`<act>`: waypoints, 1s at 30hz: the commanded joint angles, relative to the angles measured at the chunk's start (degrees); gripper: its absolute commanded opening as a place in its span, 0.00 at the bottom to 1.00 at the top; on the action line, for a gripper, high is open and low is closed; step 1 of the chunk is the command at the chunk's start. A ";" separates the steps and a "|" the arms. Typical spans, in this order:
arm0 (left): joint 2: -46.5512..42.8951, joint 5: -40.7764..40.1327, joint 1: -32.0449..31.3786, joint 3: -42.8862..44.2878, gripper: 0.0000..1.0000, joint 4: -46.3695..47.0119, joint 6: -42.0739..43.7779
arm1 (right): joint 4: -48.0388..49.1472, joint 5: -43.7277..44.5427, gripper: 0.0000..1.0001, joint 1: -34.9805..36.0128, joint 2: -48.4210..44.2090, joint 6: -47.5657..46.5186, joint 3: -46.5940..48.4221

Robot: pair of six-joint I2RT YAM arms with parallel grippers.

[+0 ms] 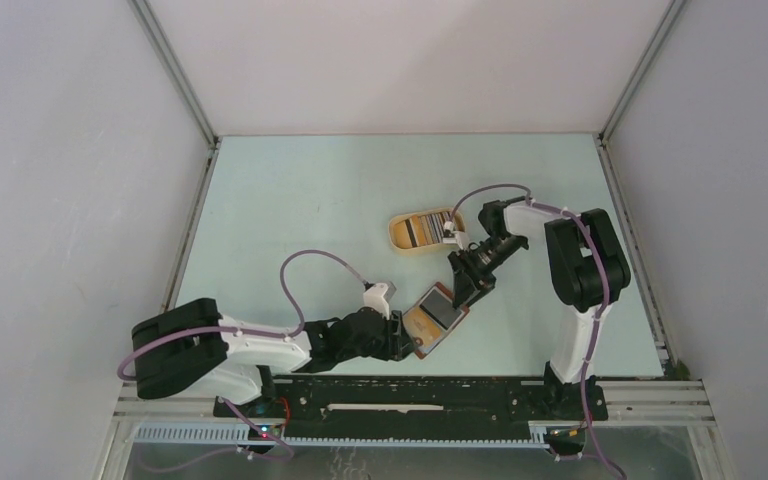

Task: Put the credit cards into the card holder
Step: Close the card holder at the center of the board.

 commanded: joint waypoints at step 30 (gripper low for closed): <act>-13.58 -5.58 0.39 -5.06 0.68 -2.34 1.13 | 9.54 7.48 0.00 2.41 -12.11 5.63 -0.72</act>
